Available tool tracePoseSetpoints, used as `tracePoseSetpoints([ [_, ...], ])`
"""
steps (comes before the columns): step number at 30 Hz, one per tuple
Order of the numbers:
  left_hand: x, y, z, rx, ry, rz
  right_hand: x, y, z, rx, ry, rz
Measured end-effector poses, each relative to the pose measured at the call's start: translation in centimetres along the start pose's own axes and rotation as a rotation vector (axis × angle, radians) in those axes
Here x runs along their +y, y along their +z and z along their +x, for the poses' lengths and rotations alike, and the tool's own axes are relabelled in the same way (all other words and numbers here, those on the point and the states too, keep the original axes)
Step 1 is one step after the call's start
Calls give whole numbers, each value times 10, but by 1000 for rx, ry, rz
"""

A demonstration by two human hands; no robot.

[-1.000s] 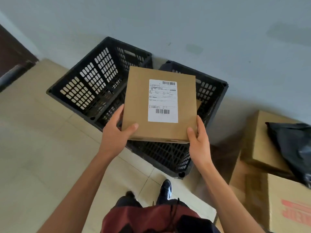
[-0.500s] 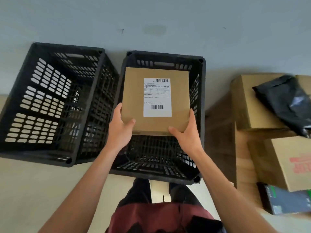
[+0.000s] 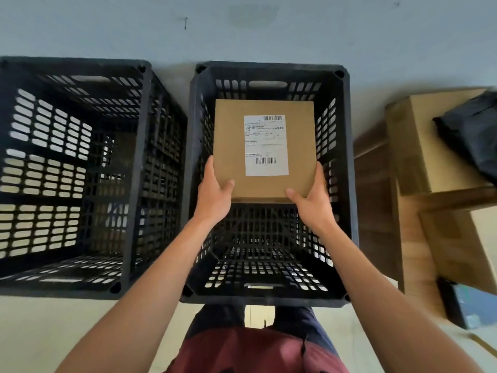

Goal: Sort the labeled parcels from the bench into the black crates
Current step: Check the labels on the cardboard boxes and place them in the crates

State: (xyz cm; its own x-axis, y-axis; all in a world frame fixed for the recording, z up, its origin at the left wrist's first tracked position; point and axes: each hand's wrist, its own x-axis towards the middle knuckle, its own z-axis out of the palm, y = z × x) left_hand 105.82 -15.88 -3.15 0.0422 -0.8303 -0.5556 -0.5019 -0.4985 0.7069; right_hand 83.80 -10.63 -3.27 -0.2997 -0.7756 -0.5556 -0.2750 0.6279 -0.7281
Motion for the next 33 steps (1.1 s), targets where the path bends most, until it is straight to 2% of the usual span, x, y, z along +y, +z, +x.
tracePoseSetpoints([
  [7,-11,13,21,-2,-43,30,10,11,25,8,87,58],
  [16,-18,22,16,10,47,203,15,30,42,12,24,168],
  [18,-20,24,12,27,104,336,15,30,46,6,11,158],
  [20,-22,29,9,62,243,553,15,32,50,7,2,140],
  [22,-21,33,6,68,333,648,16,36,53,20,-2,129],
  [26,-23,34,8,23,300,780,16,37,54,20,-5,100],
  [29,-26,29,10,-12,304,851,16,31,52,17,-33,8],
  [33,-25,25,11,-22,331,885,19,25,42,47,-238,-350],
])
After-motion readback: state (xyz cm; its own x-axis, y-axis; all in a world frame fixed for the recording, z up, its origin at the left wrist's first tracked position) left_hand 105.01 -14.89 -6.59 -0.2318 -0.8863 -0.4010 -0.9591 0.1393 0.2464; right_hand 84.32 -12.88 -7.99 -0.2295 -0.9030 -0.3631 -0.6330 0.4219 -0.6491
